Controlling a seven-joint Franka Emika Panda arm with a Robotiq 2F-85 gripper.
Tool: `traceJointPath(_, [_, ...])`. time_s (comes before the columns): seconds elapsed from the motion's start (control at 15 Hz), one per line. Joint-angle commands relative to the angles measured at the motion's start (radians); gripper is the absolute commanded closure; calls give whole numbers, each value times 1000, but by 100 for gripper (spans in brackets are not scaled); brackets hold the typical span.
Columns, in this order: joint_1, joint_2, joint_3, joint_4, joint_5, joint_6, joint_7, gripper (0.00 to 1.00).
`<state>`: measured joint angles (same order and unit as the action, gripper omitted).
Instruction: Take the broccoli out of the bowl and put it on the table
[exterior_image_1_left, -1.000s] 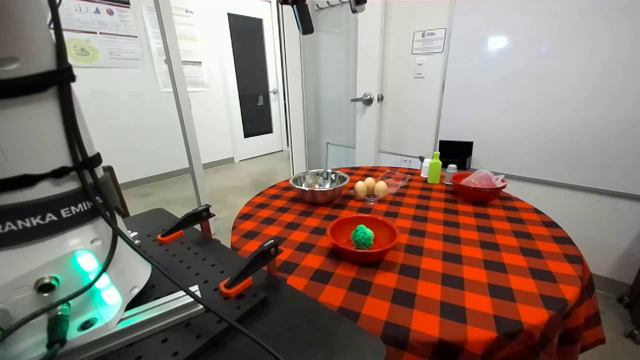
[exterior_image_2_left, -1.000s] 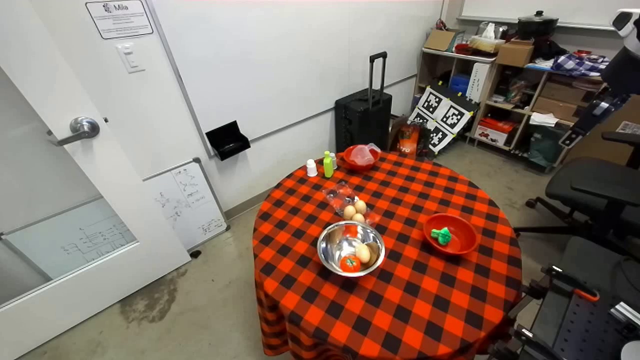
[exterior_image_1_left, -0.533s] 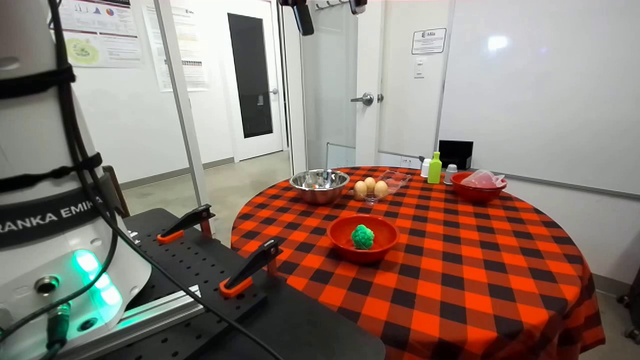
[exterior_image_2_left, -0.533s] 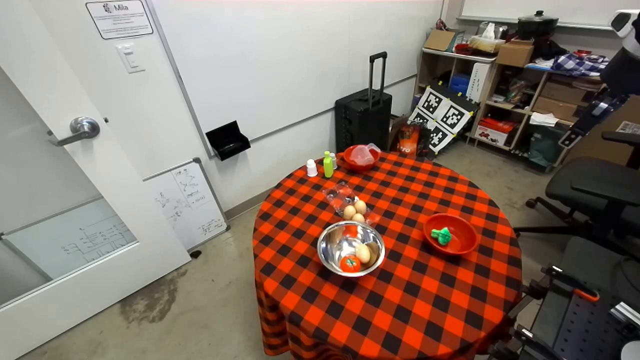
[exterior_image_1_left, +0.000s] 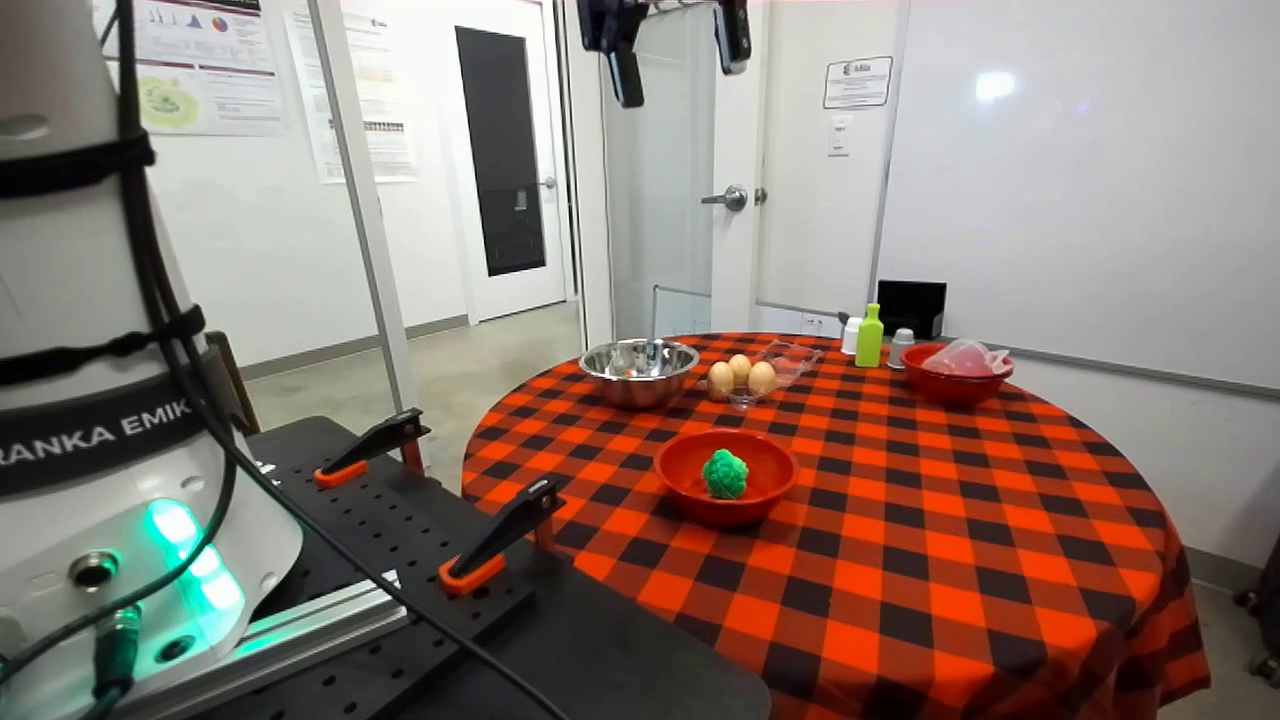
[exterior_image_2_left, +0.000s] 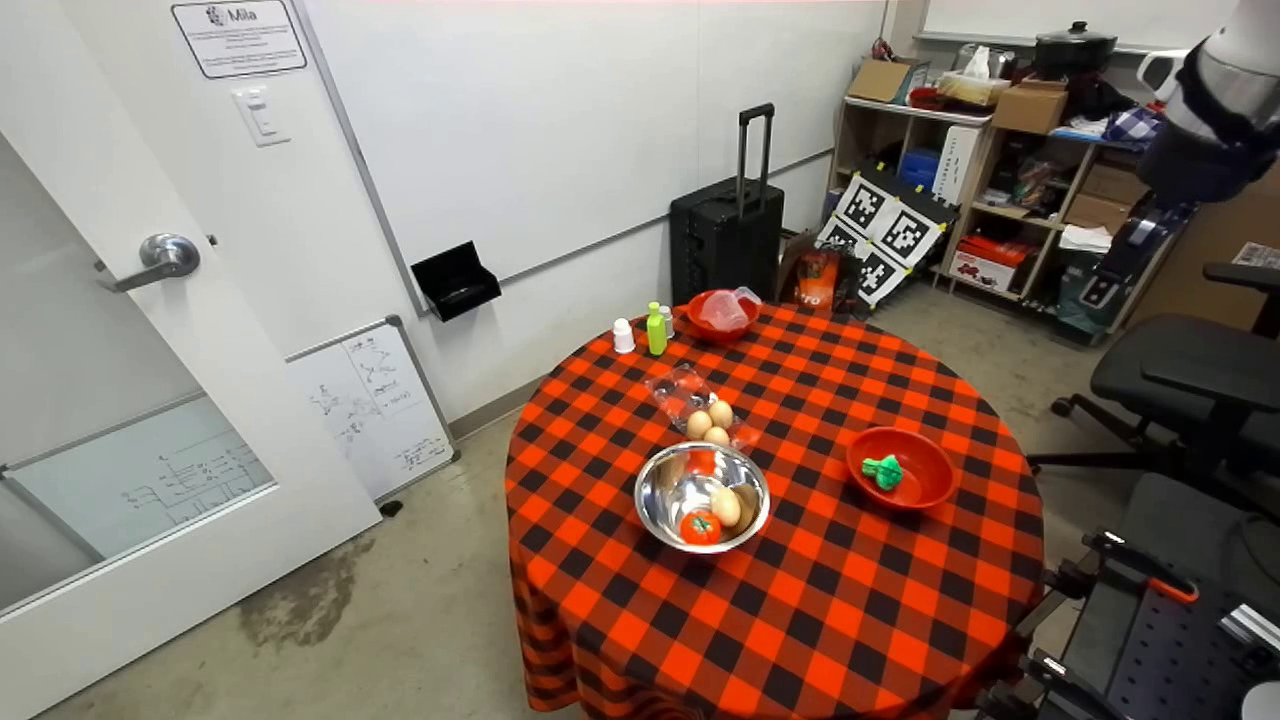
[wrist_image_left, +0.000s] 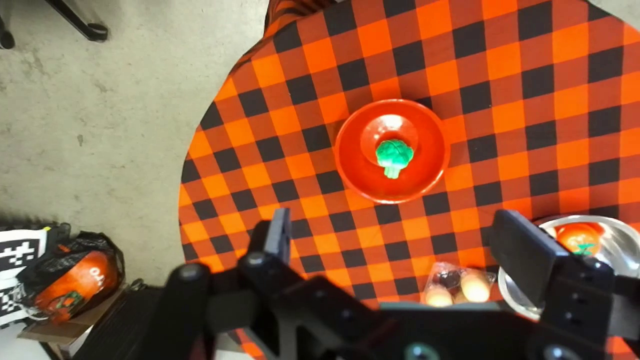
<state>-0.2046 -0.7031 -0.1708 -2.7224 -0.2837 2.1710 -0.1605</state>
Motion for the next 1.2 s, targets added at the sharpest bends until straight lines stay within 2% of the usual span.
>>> traceJointPath(0.0, [57, 224, 7, 76, 9, 61, -27, 0])
traceJointPath(0.2, [118, 397, 8, 111, 42, 142, -69, 0])
traceJointPath(0.4, [142, 552, 14, 151, 53, 245, -105, 0])
traceJointPath(0.53, [136, 648, 18, 179, 40, 318, -130, 0])
traceJointPath(0.73, [125, 794, 23, 237, 72, 365, -189, 0])
traceJointPath(0.93, [103, 916, 39, 300, 115, 373, -229, 0])
traceJointPath(1.13, [82, 1023, 51, 368, 141, 355, -188, 0])
